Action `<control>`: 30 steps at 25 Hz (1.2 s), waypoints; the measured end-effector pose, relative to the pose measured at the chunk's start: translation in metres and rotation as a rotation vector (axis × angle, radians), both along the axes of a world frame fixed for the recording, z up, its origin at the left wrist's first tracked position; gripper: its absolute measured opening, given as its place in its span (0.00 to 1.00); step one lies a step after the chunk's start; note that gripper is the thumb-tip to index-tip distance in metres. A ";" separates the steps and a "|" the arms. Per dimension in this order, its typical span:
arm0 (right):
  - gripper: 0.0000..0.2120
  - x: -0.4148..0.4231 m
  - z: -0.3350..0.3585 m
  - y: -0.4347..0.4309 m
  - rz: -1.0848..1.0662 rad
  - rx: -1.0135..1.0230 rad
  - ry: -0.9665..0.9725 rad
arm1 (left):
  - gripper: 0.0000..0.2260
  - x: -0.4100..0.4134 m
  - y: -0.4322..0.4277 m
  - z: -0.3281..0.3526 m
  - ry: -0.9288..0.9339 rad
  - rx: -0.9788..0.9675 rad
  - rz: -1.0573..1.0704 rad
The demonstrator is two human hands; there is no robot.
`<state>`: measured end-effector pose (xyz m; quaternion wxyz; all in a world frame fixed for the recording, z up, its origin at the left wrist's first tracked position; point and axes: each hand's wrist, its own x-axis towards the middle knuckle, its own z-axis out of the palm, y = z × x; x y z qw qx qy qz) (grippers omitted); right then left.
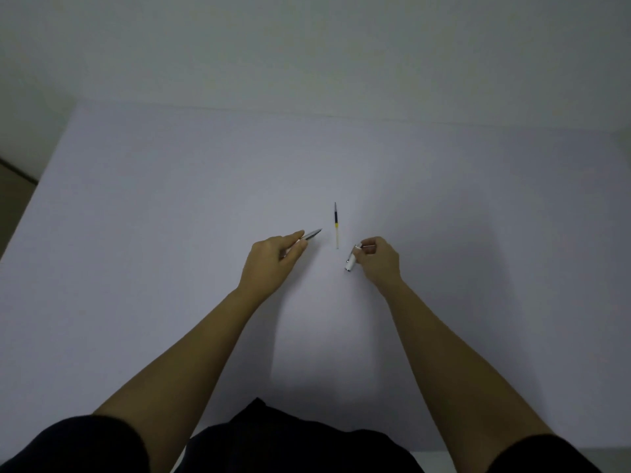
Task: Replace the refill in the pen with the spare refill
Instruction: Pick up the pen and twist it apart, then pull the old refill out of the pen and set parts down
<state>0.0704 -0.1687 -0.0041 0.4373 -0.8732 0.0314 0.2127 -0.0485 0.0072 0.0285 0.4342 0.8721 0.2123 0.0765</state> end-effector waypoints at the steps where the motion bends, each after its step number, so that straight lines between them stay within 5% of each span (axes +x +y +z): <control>1: 0.11 0.003 -0.003 0.002 0.010 -0.035 -0.005 | 0.16 0.003 0.000 0.000 0.001 -0.025 0.005; 15: 0.16 0.013 -0.008 0.011 0.159 -0.209 -0.099 | 0.15 0.020 0.006 -0.002 0.022 -0.066 0.001; 20: 0.12 0.026 0.033 0.017 0.298 -0.151 -0.290 | 0.11 0.020 0.018 0.019 0.085 -0.034 -0.053; 24: 0.15 0.027 0.083 0.030 0.550 -0.013 -0.219 | 0.04 0.017 0.029 0.043 0.094 0.085 -0.288; 30: 0.18 0.011 0.124 0.041 0.946 -0.205 -0.029 | 0.11 0.014 0.031 0.067 -0.004 0.342 -0.538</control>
